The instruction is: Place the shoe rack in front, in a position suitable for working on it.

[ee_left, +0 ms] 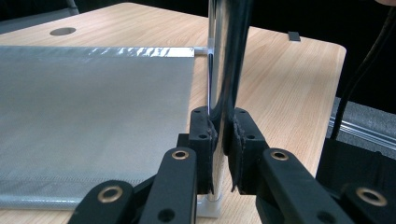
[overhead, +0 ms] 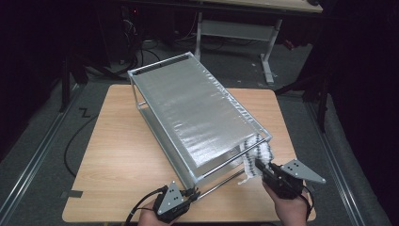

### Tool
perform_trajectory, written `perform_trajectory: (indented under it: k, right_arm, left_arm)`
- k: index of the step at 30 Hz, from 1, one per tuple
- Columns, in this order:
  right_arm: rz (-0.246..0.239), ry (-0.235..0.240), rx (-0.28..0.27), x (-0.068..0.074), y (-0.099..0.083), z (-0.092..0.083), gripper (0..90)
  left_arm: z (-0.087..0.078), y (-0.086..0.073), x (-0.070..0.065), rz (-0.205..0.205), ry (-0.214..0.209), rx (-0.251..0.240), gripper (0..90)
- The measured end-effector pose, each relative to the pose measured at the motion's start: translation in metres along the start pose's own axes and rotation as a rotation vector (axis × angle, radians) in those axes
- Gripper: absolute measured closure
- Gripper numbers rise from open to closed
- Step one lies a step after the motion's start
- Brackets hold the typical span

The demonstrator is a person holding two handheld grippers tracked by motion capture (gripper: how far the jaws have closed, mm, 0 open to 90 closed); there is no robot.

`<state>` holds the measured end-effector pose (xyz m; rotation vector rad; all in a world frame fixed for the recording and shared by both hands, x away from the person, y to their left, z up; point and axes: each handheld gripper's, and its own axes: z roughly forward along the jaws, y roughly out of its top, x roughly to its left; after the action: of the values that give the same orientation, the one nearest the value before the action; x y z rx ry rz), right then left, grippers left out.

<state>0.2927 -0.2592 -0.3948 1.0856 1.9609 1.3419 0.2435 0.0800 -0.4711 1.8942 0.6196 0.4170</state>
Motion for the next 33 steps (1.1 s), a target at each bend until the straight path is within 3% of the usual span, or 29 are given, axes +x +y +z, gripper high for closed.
perform_trajectory:
  k: [8, 33]
  right_arm:
    - [-0.039, 0.071, -0.004, 0.022, 0.003, 0.000, 77.5]
    - [-0.148, 0.360, 0.001, 0.106, 0.003, 0.012, 77.7]
  left_arm:
    - [0.001, 0.001, 0.000, 0.003, -0.003, 0.002, 80.9]
    - [-0.001, 0.000, 0.000, 0.002, -0.006, 0.005, 80.8]
